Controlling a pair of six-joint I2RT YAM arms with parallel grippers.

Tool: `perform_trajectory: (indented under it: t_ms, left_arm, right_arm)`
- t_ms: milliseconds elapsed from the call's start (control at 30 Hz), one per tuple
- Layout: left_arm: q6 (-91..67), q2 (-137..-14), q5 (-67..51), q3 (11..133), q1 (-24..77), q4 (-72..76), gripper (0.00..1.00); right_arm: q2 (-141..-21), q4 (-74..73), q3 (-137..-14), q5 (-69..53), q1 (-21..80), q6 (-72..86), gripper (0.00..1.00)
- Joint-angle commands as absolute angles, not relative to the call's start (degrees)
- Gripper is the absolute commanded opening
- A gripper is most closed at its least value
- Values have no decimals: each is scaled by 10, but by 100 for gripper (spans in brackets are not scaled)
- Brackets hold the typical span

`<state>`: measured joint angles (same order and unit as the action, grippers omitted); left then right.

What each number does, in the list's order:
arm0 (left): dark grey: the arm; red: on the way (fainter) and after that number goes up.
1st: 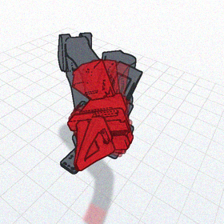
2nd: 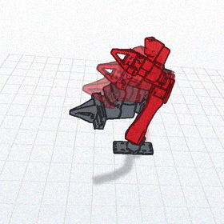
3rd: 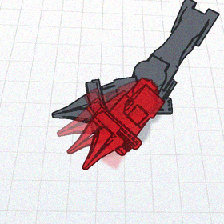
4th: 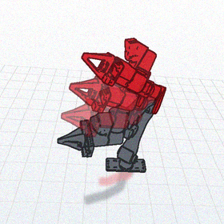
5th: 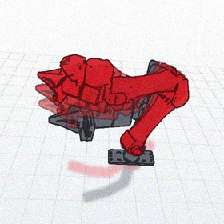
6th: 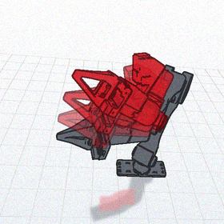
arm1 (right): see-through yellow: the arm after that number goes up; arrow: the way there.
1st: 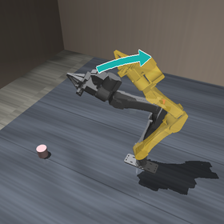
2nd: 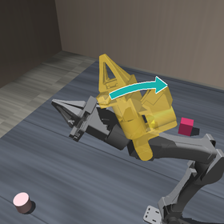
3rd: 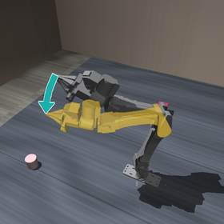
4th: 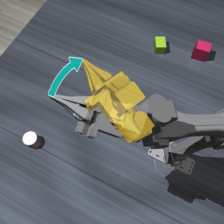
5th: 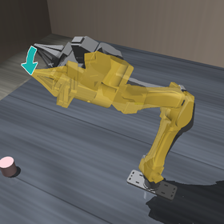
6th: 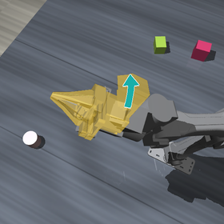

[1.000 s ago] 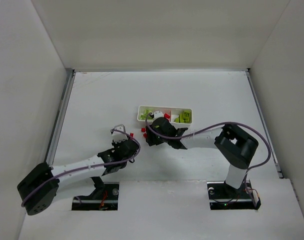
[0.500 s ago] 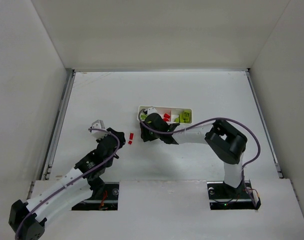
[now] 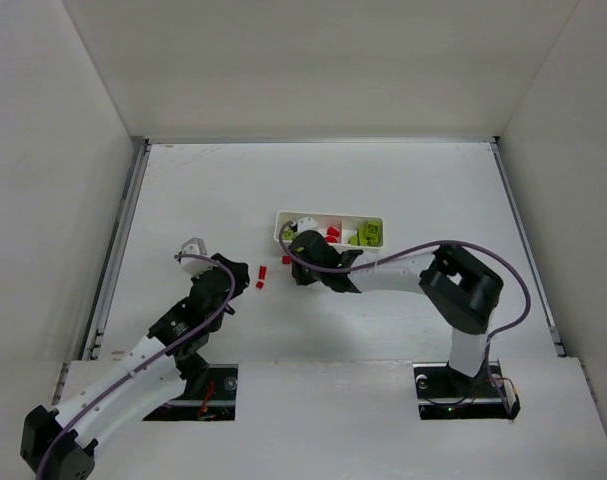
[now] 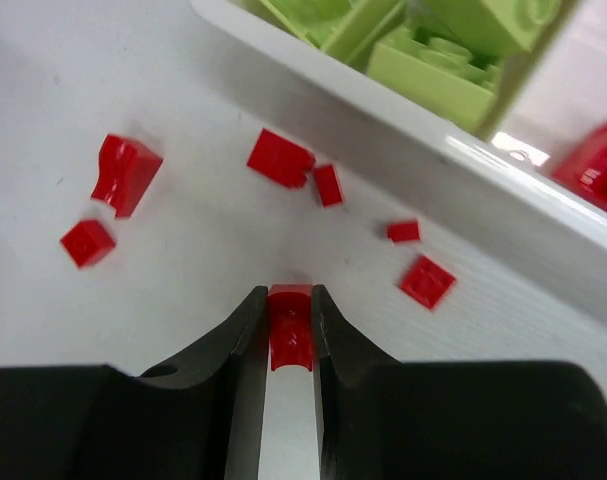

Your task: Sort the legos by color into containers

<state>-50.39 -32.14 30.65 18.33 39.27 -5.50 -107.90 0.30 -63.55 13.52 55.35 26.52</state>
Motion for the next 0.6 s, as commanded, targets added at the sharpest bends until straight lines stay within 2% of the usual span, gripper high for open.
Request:
perform_trajectory:
  t_ms: [0, 200, 400, 433, 567]
  left_arm:
    - [-506, -339, 305, 192, 393, -29, 18]
    - [-496, -402, 308, 223, 420, 29, 18]
    - [-479, -492, 308, 267, 450, 86, 19]
    - [-475, -508, 306, 276, 455, 95, 19]
    - [-453, -574, 305, 316, 465, 133, 19]
  right_arm:
    - [-974, 25, -608, 137, 554, 264, 20]
    - [-894, 37, -579, 130, 465, 256, 21]
    - [-946, 59, -598, 137, 413, 259, 23]
    - [-954, 63, -599, 141, 409, 263, 26]
    - [-949, 108, -583, 156, 404, 278, 51]
